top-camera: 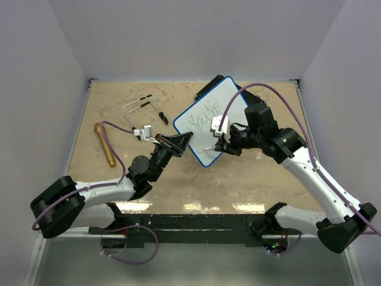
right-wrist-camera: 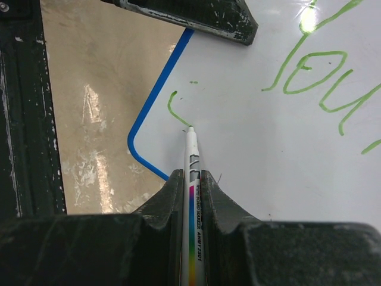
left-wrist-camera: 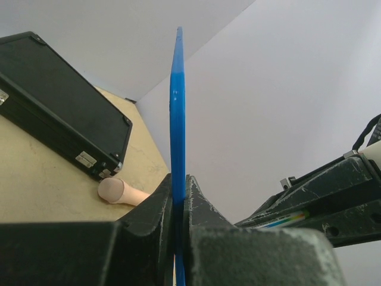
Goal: Write a sentence on the whiteboard
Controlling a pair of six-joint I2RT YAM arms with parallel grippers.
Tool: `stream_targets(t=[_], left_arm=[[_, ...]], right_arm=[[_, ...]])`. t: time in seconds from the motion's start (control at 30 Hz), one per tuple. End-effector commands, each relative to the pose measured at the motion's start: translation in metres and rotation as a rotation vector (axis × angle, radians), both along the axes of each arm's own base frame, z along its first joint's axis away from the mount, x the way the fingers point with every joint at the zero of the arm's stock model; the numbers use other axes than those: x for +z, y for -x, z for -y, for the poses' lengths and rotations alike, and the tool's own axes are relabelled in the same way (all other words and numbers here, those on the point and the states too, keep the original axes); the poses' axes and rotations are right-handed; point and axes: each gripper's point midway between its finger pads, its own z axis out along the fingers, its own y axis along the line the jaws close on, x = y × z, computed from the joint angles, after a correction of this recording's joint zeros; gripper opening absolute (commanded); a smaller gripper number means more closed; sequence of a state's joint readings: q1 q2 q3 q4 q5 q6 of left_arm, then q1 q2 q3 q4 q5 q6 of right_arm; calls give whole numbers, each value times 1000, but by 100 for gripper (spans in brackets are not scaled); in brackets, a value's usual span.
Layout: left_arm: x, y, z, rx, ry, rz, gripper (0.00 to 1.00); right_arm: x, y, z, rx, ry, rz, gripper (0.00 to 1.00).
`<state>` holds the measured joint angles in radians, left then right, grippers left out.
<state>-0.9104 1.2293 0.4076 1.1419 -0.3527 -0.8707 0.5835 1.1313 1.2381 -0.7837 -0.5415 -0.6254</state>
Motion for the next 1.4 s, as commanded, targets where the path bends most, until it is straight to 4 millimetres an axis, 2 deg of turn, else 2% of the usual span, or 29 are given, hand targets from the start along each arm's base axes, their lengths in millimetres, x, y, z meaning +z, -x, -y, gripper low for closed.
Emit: stream_targets(t=[0.0,0.07,0.17,0.63,1.37], left_arm=[[96,27,-33,-6,310,222,0],[94,28,-34,-8,307,221,0],[91,28,-33,-10,303,215,0],[91,27,-27,-27,313,220,0],[96,27,-26,-32,323,231,0]], right_arm=[[27,-9,-5,-20,-48,61,0],[40,1,-11,53,-84,64,0],[47,12,-18,125,-110,50,0],[38,-11,-23,28,-114,29,0],[20,-8,-27,34,-88,-16,0]])
